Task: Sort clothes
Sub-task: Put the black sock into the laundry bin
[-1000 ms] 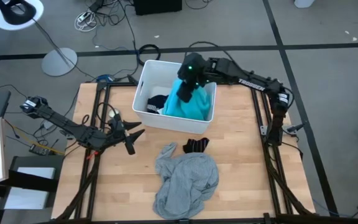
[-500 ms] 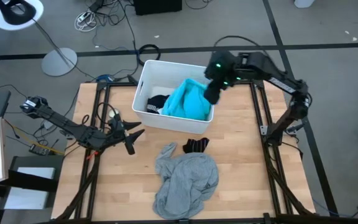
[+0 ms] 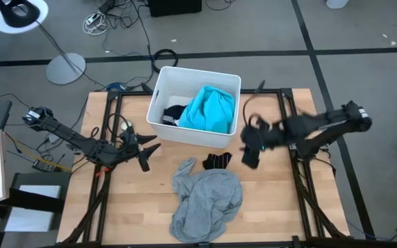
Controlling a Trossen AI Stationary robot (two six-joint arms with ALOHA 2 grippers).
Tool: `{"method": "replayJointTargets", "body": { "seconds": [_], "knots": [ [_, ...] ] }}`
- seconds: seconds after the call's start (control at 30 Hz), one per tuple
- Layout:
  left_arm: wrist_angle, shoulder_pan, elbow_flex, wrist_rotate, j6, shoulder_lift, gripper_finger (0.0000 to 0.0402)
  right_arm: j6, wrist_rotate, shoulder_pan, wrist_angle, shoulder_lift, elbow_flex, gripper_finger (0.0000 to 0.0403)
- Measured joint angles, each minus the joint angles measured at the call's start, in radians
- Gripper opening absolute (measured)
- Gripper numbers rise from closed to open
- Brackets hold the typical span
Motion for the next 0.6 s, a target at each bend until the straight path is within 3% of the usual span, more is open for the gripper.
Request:
{"method": "replayJointTargets", "body": {
  "seconds": [0.27, 0.47, 0.6],
  "knots": [
    [0.023, 0.0, 0.0, 0.0, 0.004, 0.0, 0.0188, 0.106, 0.195, 0.154, 0.486, -0.003, -0.471, 0.0169],
    [0.023, 0.0, 0.0, 0.0, 0.005, 0.0, 0.0188, 0.12, 0.262, 0.1, 1.017, 0.11, -0.741, 0.0166],
    [0.023, 0.0, 0.0, 0.0, 0.004, 0.0, 0.0188, 0.092, 0.259, 0.048, 1.268, 0.21, -0.826, 0.0165]
  ]
}}
